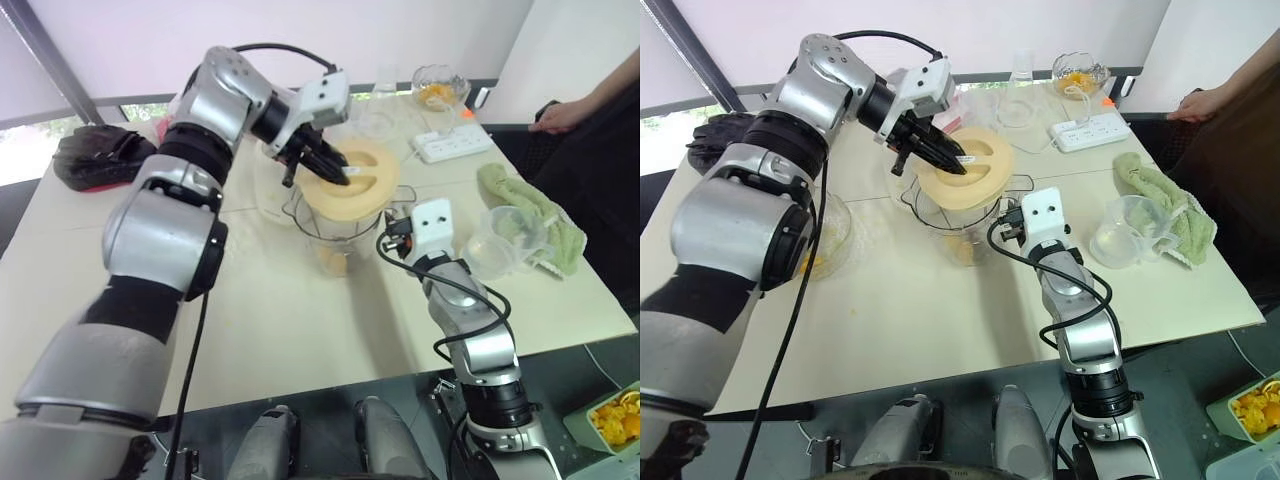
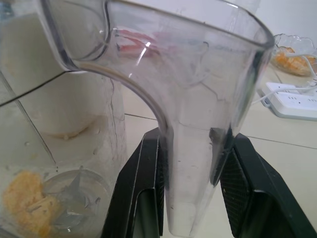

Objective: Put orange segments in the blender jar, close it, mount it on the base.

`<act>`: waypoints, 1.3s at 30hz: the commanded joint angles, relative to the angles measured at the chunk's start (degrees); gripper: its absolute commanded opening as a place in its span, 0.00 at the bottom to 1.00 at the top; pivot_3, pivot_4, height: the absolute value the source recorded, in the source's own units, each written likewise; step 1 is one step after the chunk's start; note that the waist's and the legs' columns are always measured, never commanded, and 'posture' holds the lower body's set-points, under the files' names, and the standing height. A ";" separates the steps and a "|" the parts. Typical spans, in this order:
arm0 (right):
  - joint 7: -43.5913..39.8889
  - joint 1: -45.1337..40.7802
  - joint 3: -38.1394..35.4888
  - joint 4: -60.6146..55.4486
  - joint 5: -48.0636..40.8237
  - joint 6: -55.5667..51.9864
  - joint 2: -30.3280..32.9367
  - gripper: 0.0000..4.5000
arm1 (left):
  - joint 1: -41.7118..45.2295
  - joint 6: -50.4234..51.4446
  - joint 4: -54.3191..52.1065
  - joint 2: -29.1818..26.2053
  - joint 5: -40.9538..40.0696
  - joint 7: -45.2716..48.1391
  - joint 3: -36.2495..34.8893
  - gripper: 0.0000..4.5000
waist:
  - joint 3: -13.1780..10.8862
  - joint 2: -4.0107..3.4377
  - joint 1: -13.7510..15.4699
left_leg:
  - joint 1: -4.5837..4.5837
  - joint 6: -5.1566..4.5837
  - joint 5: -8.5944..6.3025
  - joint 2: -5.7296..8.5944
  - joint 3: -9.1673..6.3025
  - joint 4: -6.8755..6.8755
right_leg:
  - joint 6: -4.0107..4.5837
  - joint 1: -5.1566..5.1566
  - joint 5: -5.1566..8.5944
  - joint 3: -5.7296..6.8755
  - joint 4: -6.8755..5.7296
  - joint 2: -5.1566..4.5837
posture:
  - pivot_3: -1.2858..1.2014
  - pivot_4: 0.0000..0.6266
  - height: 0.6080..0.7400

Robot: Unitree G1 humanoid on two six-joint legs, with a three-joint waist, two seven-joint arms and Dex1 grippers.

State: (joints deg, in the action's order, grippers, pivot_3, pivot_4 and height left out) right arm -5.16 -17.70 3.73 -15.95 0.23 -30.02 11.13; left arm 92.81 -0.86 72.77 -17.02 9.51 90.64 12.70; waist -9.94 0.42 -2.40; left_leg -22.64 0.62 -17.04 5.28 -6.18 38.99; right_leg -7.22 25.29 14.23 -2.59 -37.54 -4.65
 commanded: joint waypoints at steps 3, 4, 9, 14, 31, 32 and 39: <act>1.23 1.23 -2.43 1.82 -0.19 -1.02 -0.94 0.21 | -1.10 2.81 -2.11 -0.83 1.06 -0.71 0.67 0.05 | 0.01 0.00 0.02 | 0.03 -0.03 -0.01 0.00 -0.01 0.03 | 0.00 -0.04 0.00 0.00 -0.01 0.00 | 0.52 0.24 1.00; 1.43 1.20 -2.98 2.01 -0.60 -1.42 -1.37 0.21 | -1.37 2.99 -2.44 -0.89 1.09 -0.62 0.69 0.05 | 0.01 0.00 0.02 | 0.03 -0.03 -0.02 0.00 -0.01 0.03 | 0.00 -0.04 0.00 0.00 -0.02 0.00 | 0.52 0.24 1.00; 1.87 0.82 -5.39 2.66 -2.23 -2.86 -2.29 0.21 | -3.07 4.12 -4.37 -1.17 0.79 0.51 0.60 0.05 | 0.04 -0.02 0.00 | 0.09 -0.04 -0.02 0.00 -0.01 0.04 | 0.00 -0.08 0.00 0.00 -0.06 0.00 | 0.52 0.24 1.00; 1.65 0.51 -5.32 2.80 -2.32 -3.07 -1.74 0.21 | -5.52 4.73 -6.95 -1.54 0.42 1.81 1.67 0.05 | 0.04 -0.02 -0.10 | 0.12 -0.06 -0.03 0.00 -0.02 0.04 | 0.00 -0.08 0.00 0.00 -0.10 0.00 | 0.52 0.24 1.00; 1.79 0.43 -5.68 1.90 -2.28 -3.68 -1.48 0.21 | -8.30 -0.60 -6.07 2.48 1.66 1.42 7.64 0.05 | 0.25 -0.01 0.10 | 0.22 -0.12 -0.07 0.00 -0.02 0.08 | 0.00 -0.20 0.00 0.00 -0.17 0.00 | 0.52 0.24 1.00; 1.96 0.48 -5.83 1.61 -2.25 -3.83 -1.48 0.21 | -8.25 -0.95 -5.24 3.04 2.24 1.03 7.85 0.05 | 0.27 -0.01 0.17 | 0.26 -0.17 -0.09 0.00 -0.02 0.08 | 0.00 -0.25 0.00 0.00 -0.16 0.00 | 0.52 0.24 1.00; 3.05 1.93 -6.67 -1.05 -1.93 -4.91 -1.59 0.21 | -9.73 -2.88 -0.51 4.98 7.32 -1.80 9.97 0.05 | 0.62 -0.02 1.43 | 1.11 -0.37 -0.22 0.01 -0.08 0.01 | -0.05 -1.24 0.03 0.05 0.12 0.01 | 0.52 0.24 1.00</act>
State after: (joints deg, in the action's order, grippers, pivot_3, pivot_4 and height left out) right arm -3.31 -16.24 -1.00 -15.08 -2.60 -34.22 8.94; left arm 86.75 -3.51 68.08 -13.18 11.93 88.80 17.56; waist -9.33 0.40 -0.97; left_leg -21.38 0.20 -17.29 5.29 -6.27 38.99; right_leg -7.31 23.87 14.29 -2.54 -37.35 -4.64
